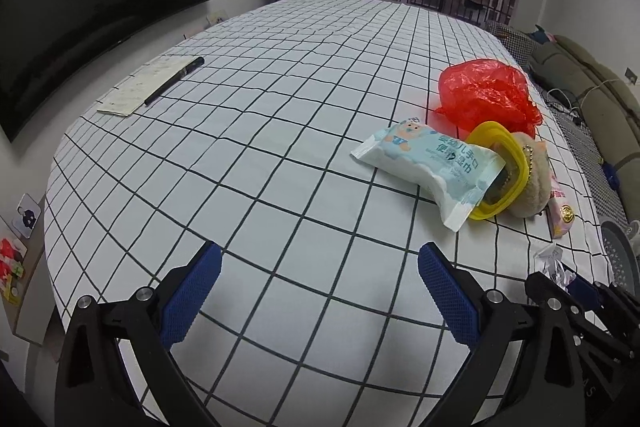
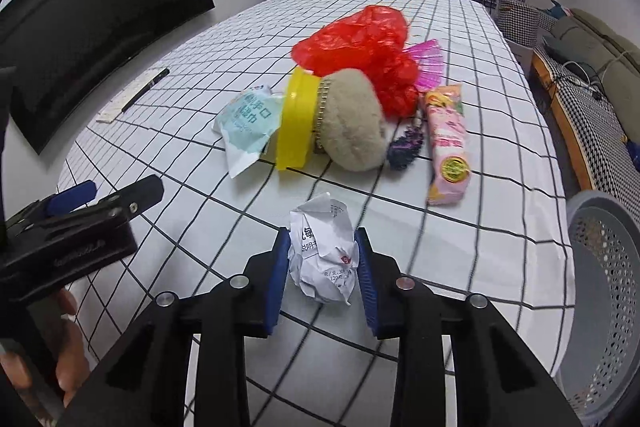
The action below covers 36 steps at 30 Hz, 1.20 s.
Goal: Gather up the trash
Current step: 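Grasp the blue wet-wipe packet with the left tool while right holds paper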
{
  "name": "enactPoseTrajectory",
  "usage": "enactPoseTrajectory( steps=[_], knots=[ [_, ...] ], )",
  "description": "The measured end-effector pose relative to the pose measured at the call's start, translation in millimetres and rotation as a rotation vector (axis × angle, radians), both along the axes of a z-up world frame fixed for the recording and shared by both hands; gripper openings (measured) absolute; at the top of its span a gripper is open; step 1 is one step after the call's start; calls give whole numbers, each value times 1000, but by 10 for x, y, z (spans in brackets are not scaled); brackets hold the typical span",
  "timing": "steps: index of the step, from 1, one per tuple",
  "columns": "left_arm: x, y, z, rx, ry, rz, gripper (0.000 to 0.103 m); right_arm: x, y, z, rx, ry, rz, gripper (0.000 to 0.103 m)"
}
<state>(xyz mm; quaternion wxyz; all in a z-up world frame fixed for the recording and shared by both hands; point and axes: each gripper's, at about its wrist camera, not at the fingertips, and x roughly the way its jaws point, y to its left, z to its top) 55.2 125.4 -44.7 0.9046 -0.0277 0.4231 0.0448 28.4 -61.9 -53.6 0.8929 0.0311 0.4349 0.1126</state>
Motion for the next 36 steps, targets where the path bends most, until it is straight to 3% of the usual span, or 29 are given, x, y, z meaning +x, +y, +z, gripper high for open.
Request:
enactPoseTrajectory(
  steps=[11, 18, 24, 29, 36],
  knots=[
    [363, -309, 89, -17, -7, -17, 97, -70, -414, -35, 52, 4, -63, 32],
    [518, -419, -66, 24, 39, -9, 97, -47, -535, -56, 75, 9, -81, 32],
    [571, -276, -142, 83, 35, 56, 97, -25, -601, -88, 88, 18, -94, 32],
    [608, -33, -166, 94, 47, 115, 97, -12, -596, -111, 92, 21, -89, 32],
    [562, 51, -40, 77, 20, 112, 97, 4, -594, -130, 105, 20, -83, 32]
  ],
)
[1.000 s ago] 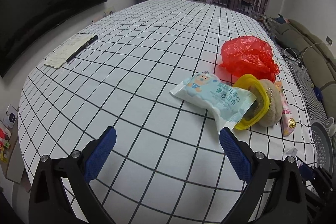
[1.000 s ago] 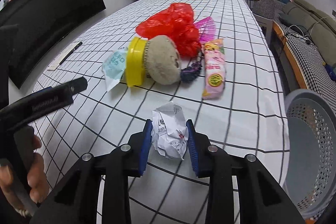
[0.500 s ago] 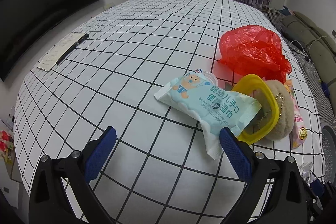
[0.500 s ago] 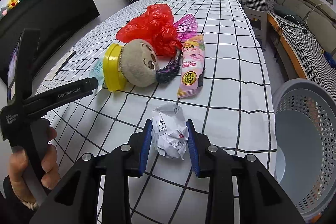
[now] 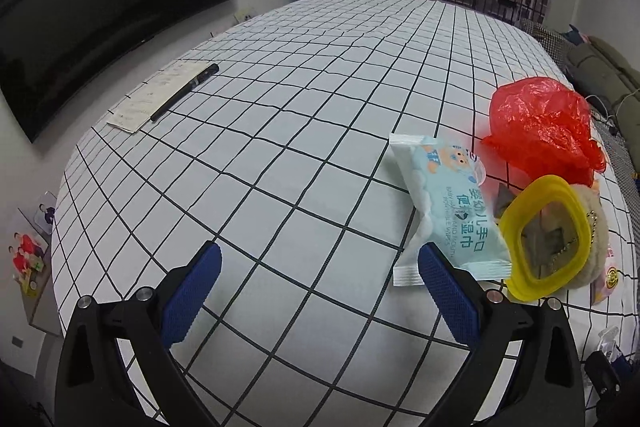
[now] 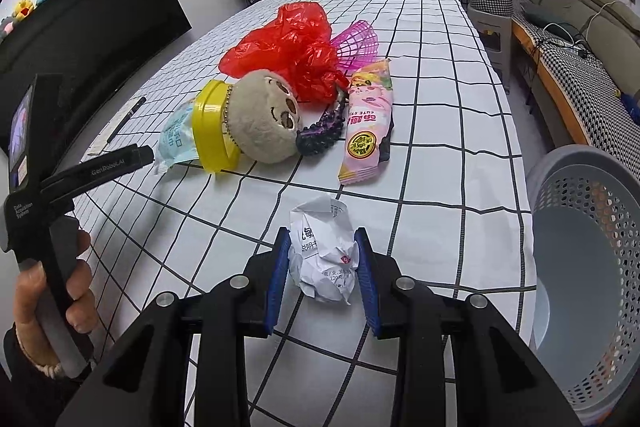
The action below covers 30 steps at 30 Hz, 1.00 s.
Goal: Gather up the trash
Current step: 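Grasp the blue wet-wipe packet with the left tool while right holds paper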
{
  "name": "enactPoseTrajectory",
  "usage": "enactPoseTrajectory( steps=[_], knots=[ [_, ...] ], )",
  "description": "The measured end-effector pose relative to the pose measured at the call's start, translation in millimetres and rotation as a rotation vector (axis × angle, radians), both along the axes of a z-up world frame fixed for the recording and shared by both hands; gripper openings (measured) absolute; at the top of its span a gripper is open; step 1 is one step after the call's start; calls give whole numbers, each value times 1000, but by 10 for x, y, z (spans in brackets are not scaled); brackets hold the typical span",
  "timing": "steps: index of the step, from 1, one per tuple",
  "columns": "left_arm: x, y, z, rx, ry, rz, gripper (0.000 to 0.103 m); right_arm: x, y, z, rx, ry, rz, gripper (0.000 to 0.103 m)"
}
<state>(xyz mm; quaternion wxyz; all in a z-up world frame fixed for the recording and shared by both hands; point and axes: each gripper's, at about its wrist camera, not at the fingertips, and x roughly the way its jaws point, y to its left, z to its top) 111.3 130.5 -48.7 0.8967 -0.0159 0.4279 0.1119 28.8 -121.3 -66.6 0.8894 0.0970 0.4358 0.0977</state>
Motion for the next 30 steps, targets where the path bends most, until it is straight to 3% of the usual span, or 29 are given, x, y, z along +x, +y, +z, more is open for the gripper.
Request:
enactPoseTrajectory(
  steps=[9, 17, 26, 28, 30],
  knots=[
    [183, -264, 161, -44, -17, -75, 97, 8, -99, -16, 28, 0, -10, 32],
    [425, -453, 31, -19, 31, -102, 97, 16, -240, -22, 57, 0, -36, 32],
    [582, -440, -154, -86, 89, -117, 96, -1, -332, -39, 75, 0, -47, 32],
    [571, -423, -154, -91, 82, -123, 90, -11, -340, -34, 76, 0, -49, 32],
    [572, -432, -152, -94, 83, -135, 71, -15, -351, -28, 76, 0, -53, 32]
  ],
)
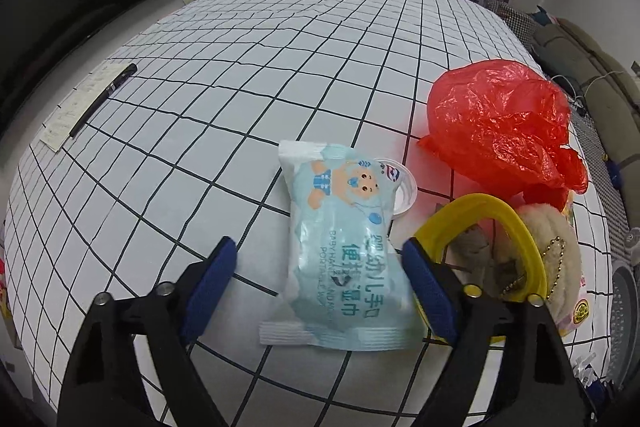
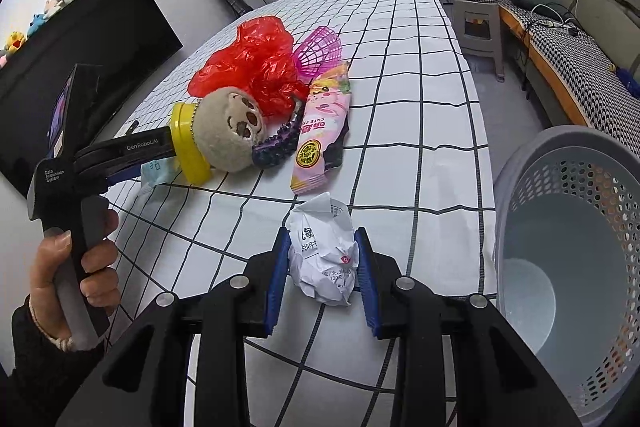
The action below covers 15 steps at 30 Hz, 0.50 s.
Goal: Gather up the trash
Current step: 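Grasp the blue wet-wipe packet with the left tool while right holds paper, then carry both items over the grey basket and open both tools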
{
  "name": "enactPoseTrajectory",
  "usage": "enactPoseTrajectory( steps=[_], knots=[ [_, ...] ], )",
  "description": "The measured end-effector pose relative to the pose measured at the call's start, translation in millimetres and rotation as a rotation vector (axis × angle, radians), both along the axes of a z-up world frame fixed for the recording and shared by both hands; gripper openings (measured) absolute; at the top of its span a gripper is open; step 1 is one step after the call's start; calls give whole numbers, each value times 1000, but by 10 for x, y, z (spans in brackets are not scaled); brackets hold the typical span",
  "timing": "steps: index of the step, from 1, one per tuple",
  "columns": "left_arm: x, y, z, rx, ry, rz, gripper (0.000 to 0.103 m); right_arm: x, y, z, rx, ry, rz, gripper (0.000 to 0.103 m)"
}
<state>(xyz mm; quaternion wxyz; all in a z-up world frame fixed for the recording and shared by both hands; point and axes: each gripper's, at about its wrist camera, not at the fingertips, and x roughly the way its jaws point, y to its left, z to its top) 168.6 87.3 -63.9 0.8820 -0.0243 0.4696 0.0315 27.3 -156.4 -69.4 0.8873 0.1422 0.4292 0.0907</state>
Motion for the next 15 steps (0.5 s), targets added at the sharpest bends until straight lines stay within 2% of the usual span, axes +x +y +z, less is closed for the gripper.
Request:
enactPoseTrajectory(
  steps=[2, 5, 15],
  knots=[
    [-2, -3, -7, -6, 8, -14, 60, 5, -4, 4, -1, 0, -3, 32],
    [-30, 14, 35, -26, -11, -23, 59, -6, 0, 20, -7, -3, -8, 32],
    [-362, 74, 390, -1, -118, -30, 58, -87, 15, 134, -29, -27, -20, 32]
  ],
)
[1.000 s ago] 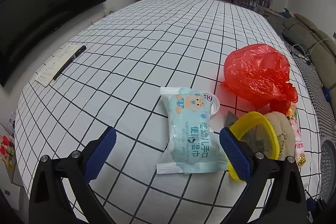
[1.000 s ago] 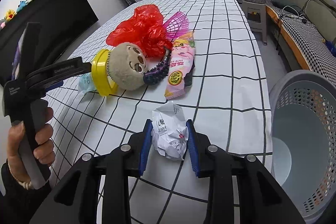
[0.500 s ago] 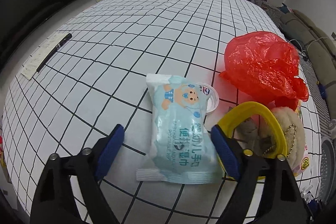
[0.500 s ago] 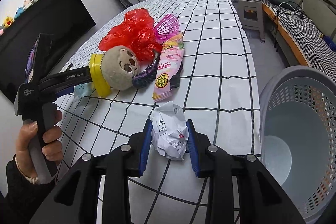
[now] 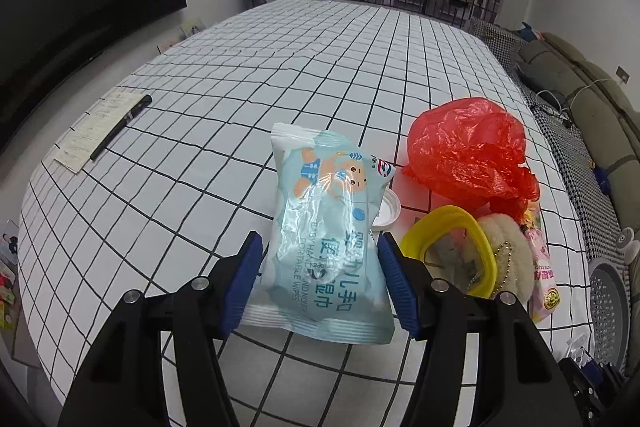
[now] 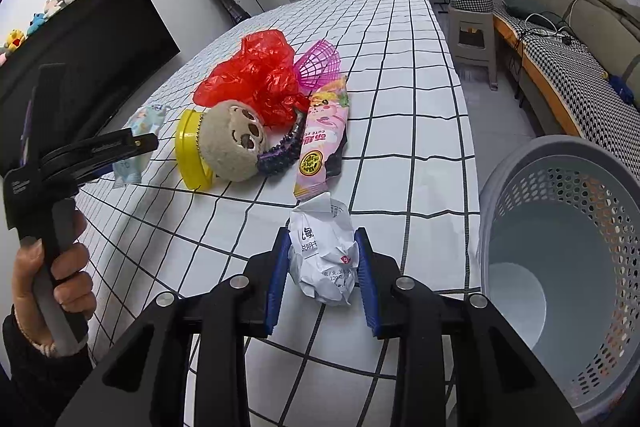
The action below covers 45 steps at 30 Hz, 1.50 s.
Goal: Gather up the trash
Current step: 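Carry both items over the grey basket and open both tools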
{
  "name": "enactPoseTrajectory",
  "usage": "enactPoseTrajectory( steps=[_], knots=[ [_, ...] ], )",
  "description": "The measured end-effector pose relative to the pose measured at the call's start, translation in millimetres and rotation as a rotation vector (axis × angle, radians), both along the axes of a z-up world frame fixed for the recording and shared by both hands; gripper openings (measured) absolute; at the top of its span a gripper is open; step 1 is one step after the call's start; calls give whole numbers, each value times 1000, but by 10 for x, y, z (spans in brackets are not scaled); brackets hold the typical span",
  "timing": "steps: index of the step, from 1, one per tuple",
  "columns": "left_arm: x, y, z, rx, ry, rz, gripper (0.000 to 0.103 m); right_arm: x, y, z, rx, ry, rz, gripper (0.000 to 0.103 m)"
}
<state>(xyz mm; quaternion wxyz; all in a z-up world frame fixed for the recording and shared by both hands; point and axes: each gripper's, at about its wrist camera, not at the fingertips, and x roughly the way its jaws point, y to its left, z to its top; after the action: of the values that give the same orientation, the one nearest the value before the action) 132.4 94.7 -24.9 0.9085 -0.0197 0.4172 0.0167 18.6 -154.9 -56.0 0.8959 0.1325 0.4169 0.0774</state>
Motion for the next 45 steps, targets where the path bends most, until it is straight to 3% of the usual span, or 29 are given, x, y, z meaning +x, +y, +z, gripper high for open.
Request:
enactPoseTrajectory(
  steps=[10, 22, 33, 45],
  knots=[
    [-476, -296, 213, -38, -64, -120, 59, -291, -134, 171, -36, -24, -57, 32],
    [-924, -1481, 223, -32, -73, -416, 59, -767, -959, 165, -42, -5, -250, 32],
    [-1050, -2445, -75, -35, 25, -605, 59, -1054, -1815, -26, -39, 54, -389, 32],
    [-1091, -3002, -323, 16, 83, -665, 60, -1065, -2200, -178, -8, 63, -421, 32]
  ],
)
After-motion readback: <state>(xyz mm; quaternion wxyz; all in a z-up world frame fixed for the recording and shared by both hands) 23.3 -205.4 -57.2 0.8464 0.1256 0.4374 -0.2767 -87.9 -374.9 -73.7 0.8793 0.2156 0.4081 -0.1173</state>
